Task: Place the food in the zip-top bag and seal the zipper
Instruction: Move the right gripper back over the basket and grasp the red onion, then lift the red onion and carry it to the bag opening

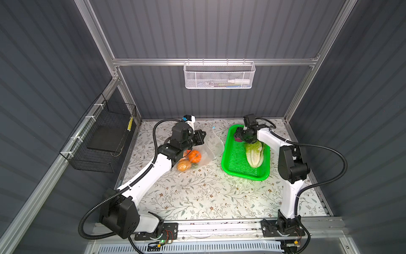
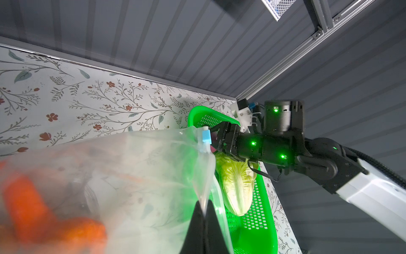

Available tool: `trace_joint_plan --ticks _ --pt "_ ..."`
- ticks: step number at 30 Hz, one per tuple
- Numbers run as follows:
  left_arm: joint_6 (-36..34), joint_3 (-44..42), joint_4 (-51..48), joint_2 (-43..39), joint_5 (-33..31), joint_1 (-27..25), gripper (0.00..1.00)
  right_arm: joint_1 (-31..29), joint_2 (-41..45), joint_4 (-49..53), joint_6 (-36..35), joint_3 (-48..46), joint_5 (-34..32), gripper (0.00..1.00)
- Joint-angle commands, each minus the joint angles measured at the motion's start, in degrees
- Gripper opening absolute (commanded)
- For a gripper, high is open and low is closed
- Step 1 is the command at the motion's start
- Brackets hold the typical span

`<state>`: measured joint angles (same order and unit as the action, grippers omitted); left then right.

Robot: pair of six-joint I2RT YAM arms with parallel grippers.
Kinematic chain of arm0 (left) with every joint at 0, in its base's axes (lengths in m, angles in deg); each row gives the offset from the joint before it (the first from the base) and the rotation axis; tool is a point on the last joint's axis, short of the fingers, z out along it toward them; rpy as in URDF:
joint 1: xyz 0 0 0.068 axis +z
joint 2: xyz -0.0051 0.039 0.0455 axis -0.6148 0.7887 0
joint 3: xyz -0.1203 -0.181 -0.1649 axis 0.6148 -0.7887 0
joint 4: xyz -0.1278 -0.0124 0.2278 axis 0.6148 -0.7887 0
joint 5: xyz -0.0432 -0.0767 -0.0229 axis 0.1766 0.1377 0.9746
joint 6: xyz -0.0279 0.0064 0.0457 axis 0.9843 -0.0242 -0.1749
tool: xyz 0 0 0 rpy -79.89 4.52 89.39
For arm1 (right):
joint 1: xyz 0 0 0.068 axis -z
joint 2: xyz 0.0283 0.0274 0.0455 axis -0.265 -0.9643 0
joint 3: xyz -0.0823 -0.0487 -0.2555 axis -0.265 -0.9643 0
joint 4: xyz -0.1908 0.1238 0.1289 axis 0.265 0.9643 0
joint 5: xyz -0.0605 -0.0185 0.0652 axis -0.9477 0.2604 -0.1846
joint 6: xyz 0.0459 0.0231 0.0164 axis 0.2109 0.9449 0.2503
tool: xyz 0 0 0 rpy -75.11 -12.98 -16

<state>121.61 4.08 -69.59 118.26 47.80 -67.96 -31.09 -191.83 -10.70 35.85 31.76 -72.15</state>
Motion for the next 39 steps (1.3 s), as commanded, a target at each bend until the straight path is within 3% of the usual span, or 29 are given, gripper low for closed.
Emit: trace_joint_plan --ticks 1,7,13,23,29,39 --pt "-0.4 0.2 0.3 -1.1 -0.1 -0.3 0.00 0.3 3.7 -1.6 -0.6 -2.6 2.0 0.64" --pt "-0.8 0.2 -0.1 -0.7 -0.2 -0.3 0.00 0.2 12.7 -1.6 -5.2 -7.1 5.7 0.63" --pt "-0.1 0.3 0.9 0.1 0.2 -0.3 0.00 -1.6 21.4 -3.9 -9.3 -10.6 13.5 0.62" --pt "0.2 0.4 0.5 0.4 0.5 -0.3 0.00 -10.7 30.0 -4.2 -14.7 -13.0 17.6 0.62" --pt "0.4 0.4 0.8 0.2 0.6 -0.3 0.00 -14.8 31.7 -8.9 -13.6 -16.0 19.5 0.62" --pt "0.2 0.4 0.2 -0.4 1.4 -0.3 0.00 -17.8 25.7 -11.2 -11.6 -14.6 20.9 0.61"
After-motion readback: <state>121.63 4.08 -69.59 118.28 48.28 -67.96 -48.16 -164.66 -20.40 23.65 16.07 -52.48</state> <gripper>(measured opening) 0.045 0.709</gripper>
